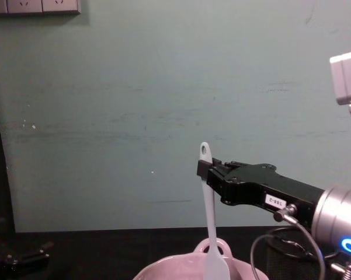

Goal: Use the one hand to pick up the spoon and stir the clear water in the bowl.

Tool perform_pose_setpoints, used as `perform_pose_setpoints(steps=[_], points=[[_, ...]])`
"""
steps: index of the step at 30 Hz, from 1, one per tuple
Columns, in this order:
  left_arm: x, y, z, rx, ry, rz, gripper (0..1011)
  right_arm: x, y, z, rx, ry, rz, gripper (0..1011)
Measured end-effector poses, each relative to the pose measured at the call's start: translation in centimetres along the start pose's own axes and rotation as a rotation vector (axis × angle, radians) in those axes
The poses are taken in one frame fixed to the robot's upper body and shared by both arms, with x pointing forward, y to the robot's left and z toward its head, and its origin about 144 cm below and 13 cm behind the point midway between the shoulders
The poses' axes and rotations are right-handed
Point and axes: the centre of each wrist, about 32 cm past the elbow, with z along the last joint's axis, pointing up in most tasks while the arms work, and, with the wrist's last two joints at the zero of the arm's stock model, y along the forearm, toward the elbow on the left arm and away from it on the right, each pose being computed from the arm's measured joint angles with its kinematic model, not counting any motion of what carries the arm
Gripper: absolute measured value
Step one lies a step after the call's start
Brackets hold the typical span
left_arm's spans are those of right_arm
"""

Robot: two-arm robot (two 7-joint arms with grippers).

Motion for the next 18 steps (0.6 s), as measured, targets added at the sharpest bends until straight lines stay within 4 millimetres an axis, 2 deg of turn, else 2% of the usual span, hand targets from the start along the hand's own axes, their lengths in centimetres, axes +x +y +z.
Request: perform_pose_setpoints(steps=[10,18], points=[[0.0,0.0,0.0,0.000,0.000,0.000,1011,-1.7,-0.9,0.3,0.005,0.003,0.056,116],[0.0,0.0,0.0,0.000,0.000,0.000,1011,-3.4,-0.1,0.0,0.006,0.022,0.107,117]])
